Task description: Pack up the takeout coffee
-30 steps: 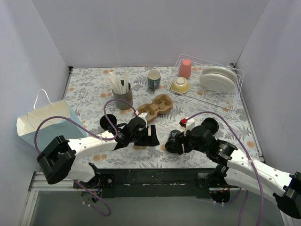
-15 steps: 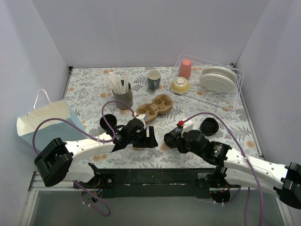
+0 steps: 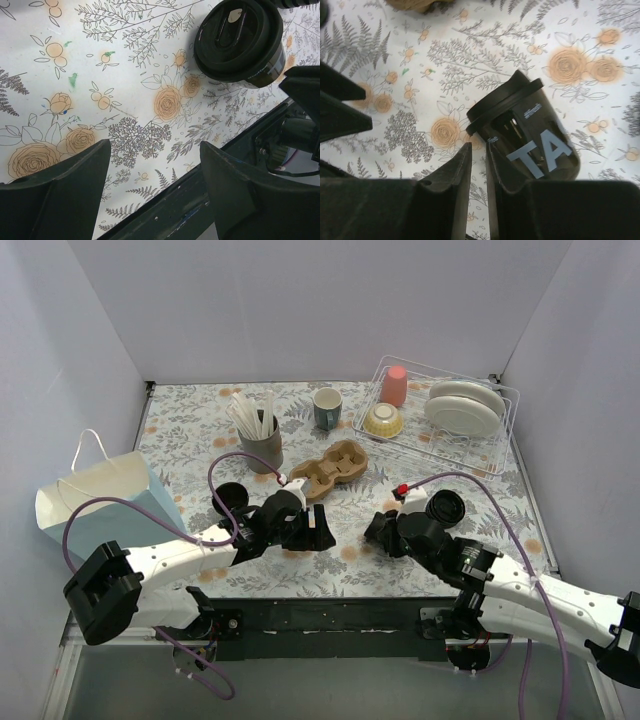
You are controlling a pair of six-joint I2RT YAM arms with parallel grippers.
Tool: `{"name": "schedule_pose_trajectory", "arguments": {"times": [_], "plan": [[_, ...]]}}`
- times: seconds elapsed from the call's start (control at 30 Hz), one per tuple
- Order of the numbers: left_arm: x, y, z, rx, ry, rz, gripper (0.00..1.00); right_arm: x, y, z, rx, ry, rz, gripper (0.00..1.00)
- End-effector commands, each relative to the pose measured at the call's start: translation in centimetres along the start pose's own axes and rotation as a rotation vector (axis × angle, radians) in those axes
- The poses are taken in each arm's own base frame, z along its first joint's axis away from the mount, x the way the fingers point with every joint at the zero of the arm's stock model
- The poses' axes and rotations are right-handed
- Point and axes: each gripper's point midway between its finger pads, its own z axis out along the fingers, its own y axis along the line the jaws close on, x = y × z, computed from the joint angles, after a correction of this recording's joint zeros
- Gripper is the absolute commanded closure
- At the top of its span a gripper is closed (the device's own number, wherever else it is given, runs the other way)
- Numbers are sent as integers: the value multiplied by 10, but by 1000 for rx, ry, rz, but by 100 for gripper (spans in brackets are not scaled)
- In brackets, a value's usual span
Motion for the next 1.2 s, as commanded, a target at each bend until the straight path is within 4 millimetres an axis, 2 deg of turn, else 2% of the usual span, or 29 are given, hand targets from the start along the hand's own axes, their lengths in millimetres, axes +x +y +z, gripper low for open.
{"name": "schedule_pose_trajectory", "arguments": {"times": [0.0, 0.03, 0.07, 0.13, 0.23, 0.27, 0.4, 0.53, 0.67, 0.73, 0.77, 0.87, 1.17], "plan": [[-17, -11, -6, 28, -61, 0, 29, -29, -23, -13, 215, -46, 136, 69], [-19, -13, -7, 34, -67, 2, 29, -29, -25, -13, 252, -36, 183, 67], [-19, -14, -9, 40, -72, 6, 29, -39, -26, -17, 280, -58, 209, 64], [-22, -16, -8, 47, -80, 23, 28, -39, -33, -20, 333, -52, 244, 59], [-26, -18, -3, 45, -80, 36, 28, -49, -34, -22, 356, -69, 261, 56], [-26, -18, 0, 36, -71, 40, 28, -60, -32, -24, 355, -85, 278, 55], [-39, -23, -3, 24, -111, 49, 29, -69, -28, -15, 387, -39, 273, 53], [-46, -22, -5, 17, -141, 60, 28, -62, -14, 0, 371, 46, 272, 50], [-42, -17, -4, 3, -140, 39, 29, -55, -7, 18, 384, 117, 268, 50], [-45, -16, -10, 11, -168, 24, 29, -57, -4, 21, 395, 131, 269, 50], [-41, -13, -11, 9, -173, 22, 29, -48, -9, 23, 430, 167, 251, 50], [-44, -10, -22, 16, -204, 26, 29, -43, -13, 25, 476, 188, 256, 51], [-39, -3, -37, 23, -231, 40, 28, -36, -26, 29, 557, 206, 320, 52]]}}
